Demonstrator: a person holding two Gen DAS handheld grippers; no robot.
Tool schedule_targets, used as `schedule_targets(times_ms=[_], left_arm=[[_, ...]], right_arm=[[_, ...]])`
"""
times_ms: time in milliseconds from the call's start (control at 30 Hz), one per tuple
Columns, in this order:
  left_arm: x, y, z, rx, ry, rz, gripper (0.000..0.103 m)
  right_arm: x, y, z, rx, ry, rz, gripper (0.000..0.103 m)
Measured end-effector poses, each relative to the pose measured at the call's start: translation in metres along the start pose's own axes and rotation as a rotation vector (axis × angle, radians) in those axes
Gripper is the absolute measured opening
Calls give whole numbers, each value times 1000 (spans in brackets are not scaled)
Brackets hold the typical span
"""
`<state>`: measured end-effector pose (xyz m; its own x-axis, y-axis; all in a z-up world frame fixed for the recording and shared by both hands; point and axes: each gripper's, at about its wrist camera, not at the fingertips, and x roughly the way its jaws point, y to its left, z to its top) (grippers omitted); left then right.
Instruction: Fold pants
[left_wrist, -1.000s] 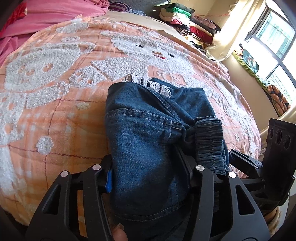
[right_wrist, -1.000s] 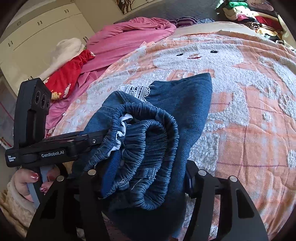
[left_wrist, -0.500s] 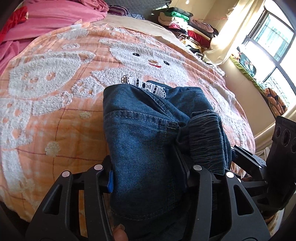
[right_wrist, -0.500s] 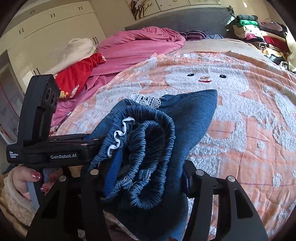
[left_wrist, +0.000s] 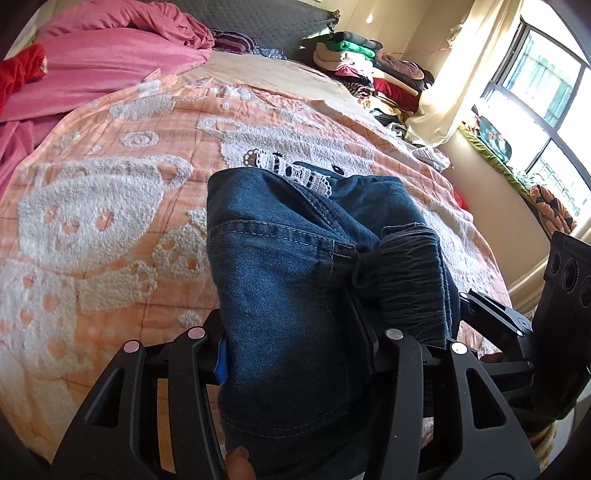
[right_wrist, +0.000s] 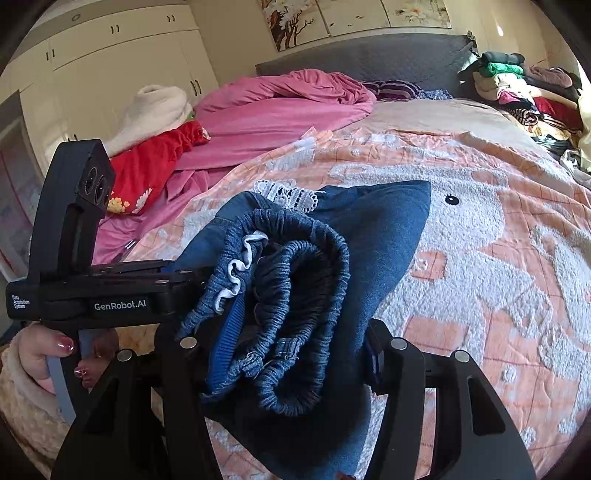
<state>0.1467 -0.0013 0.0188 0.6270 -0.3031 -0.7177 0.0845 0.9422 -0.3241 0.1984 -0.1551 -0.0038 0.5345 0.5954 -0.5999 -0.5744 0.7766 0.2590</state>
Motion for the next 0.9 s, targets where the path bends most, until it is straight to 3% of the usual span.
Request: schedule_targets(times_ms=[200,433,600,900], left_arm=[[22,9,10,-16,22,6,41],[51,23,-5,-41,73,45,42],[56,26,-13,-48,75,63,53],[52,27,-15,-56,66,69,62]], right_arm=[[23,-16,3,44,30,-1,54],[47,-39,-20,128,91,-24,56],[48,-46,-29,159,104,-30,63],[45,-39,-28,116,114,-123,78]])
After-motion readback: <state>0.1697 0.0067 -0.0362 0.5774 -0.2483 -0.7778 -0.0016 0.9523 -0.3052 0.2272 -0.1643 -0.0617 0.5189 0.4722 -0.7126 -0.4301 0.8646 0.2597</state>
